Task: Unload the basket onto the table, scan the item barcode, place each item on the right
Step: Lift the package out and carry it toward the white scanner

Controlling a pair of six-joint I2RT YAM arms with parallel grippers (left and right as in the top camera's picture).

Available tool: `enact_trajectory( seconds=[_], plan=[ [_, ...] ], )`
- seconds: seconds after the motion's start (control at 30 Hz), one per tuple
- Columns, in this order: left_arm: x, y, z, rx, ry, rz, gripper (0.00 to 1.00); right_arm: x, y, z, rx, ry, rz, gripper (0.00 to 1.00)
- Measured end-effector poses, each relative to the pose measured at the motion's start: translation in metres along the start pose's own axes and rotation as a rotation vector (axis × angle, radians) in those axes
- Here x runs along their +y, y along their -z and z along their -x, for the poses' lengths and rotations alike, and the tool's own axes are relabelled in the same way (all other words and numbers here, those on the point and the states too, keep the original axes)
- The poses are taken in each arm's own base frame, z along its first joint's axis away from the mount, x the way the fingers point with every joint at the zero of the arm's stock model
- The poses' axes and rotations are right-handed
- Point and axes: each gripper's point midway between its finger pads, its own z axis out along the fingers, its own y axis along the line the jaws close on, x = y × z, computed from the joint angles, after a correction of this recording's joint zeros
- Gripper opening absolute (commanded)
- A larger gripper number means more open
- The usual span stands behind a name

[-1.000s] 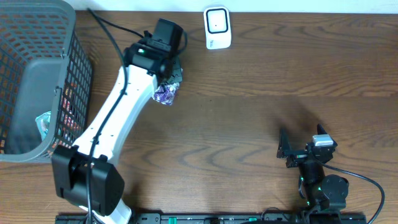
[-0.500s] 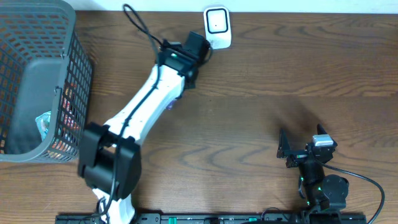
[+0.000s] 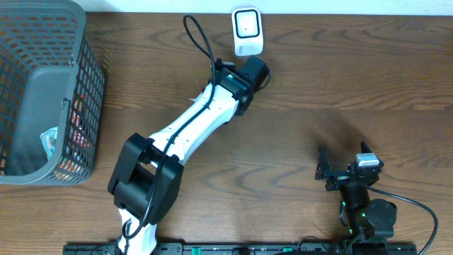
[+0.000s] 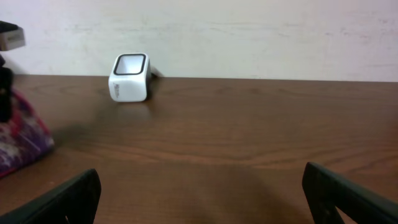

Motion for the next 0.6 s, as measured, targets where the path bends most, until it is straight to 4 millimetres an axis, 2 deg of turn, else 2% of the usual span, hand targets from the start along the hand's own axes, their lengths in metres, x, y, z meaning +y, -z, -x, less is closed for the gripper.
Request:
enact_trajectory(
  seconds=[0.17, 0.27, 0.37, 0.47, 0.53, 0.6],
  plan=[
    [-0.010, 0.010, -0.003, -0.019, -0.068, -0.019, 0.72, 0.000, 0.000, 0.000, 0.000, 0.000, 0.000, 0.99],
    [-0.002, 0.040, 0.011, -0.082, -0.060, -0.062, 0.82, 0.000, 0.000, 0.000, 0.000, 0.000, 0.000, 0.99],
    [0.015, 0.082, 0.030, -0.177, -0.004, -0.120, 0.86, 0.000, 0.000, 0.000, 0.000, 0.000, 0.000, 0.99],
    [0.044, 0.122, 0.046, -0.265, 0.068, -0.165, 0.89, 0.000, 0.000, 0.000, 0.000, 0.000, 0.000, 0.99],
    [0.064, 0.138, 0.050, -0.295, 0.103, -0.172, 0.89, 0.000, 0.000, 0.000, 0.000, 0.000, 0.000, 0.99],
    [0.083, 0.146, 0.050, -0.300, 0.128, -0.159, 0.89, 0.000, 0.000, 0.000, 0.000, 0.000, 0.000, 0.99]
  ],
)
